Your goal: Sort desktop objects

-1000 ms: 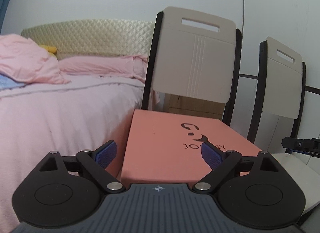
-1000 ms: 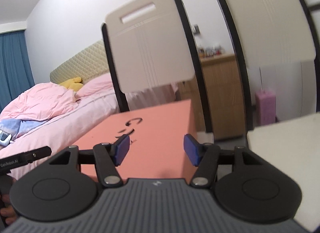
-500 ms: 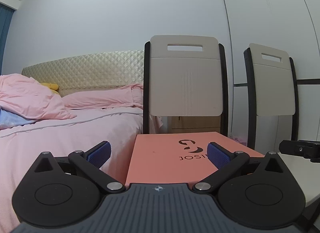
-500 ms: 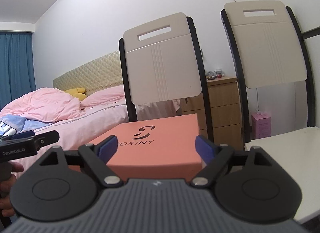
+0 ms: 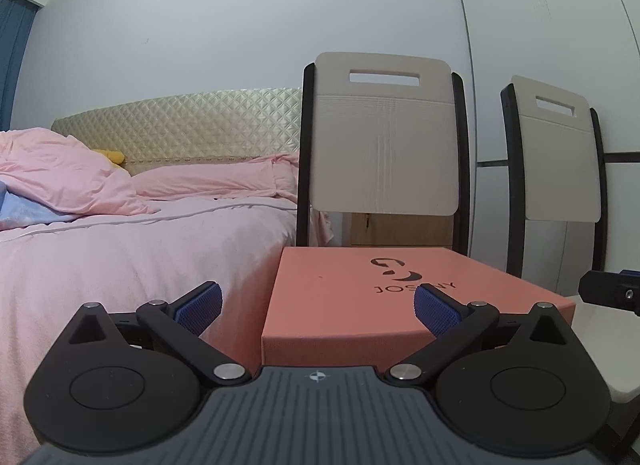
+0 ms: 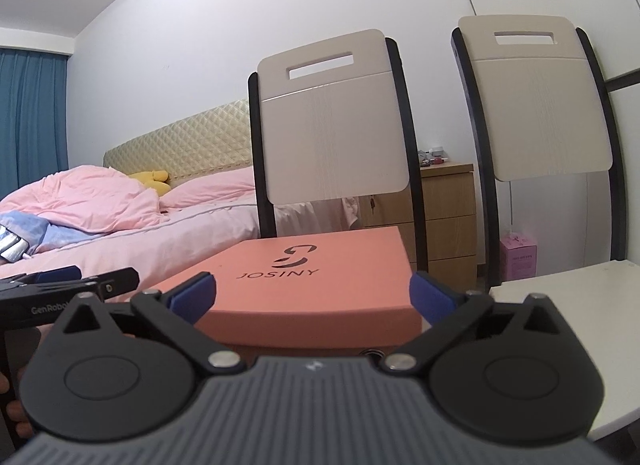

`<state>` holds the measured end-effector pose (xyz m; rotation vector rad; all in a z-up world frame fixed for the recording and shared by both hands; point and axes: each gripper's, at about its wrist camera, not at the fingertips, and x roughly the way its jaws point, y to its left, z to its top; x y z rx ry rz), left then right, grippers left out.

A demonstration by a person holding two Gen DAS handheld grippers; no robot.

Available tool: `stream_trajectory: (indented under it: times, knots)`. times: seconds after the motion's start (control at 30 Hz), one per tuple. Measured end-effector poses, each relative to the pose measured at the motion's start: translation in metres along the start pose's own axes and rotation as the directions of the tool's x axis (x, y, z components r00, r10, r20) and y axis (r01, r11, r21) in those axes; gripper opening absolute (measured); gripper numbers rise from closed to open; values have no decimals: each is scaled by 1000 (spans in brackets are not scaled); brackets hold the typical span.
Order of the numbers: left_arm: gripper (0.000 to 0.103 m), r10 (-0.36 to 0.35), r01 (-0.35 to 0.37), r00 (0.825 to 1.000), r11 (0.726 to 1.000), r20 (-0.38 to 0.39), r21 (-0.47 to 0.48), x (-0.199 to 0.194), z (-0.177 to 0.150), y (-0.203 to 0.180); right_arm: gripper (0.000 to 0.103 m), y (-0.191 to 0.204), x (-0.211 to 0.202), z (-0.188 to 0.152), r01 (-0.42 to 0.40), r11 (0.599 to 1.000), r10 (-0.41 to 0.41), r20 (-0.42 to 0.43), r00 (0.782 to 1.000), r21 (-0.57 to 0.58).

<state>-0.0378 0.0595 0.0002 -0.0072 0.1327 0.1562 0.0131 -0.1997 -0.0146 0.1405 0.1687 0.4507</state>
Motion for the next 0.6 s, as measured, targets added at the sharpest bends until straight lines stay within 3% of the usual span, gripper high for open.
stream_trajectory:
  times: [0.6]
  knots:
    - [103, 2, -1, 1000, 1000, -16, 22, 2, -2, -3, 103, -2, 2, -2, 12, 1000, -12, -21, 1000, 19]
